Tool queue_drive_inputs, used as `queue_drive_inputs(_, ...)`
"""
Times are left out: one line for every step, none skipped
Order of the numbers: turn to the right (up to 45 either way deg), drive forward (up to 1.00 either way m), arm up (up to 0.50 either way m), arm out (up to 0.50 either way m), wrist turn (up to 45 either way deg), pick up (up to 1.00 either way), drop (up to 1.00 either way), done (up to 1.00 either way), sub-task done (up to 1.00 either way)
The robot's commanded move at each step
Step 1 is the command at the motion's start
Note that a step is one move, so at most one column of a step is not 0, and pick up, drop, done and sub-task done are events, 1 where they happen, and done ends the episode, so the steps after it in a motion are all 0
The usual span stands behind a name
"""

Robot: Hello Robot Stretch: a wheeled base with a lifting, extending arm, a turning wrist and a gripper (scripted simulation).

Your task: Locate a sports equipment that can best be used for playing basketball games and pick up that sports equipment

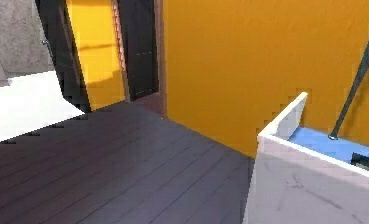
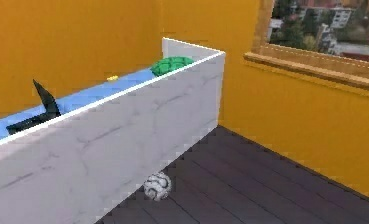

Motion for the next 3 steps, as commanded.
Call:
queue_drive_inputs(-18.0,0.00,0.00,0.00,0.0,0.00,0.00,0.00,0.00)
queue_drive_inputs(0.0,1.00,0.00,0.00,0.0,0.00,0.00,0.00,0.00)
queue_drive_inputs(0.0,1.00,0.00,0.00,0.0,0.00,0.00,0.00,0.00)
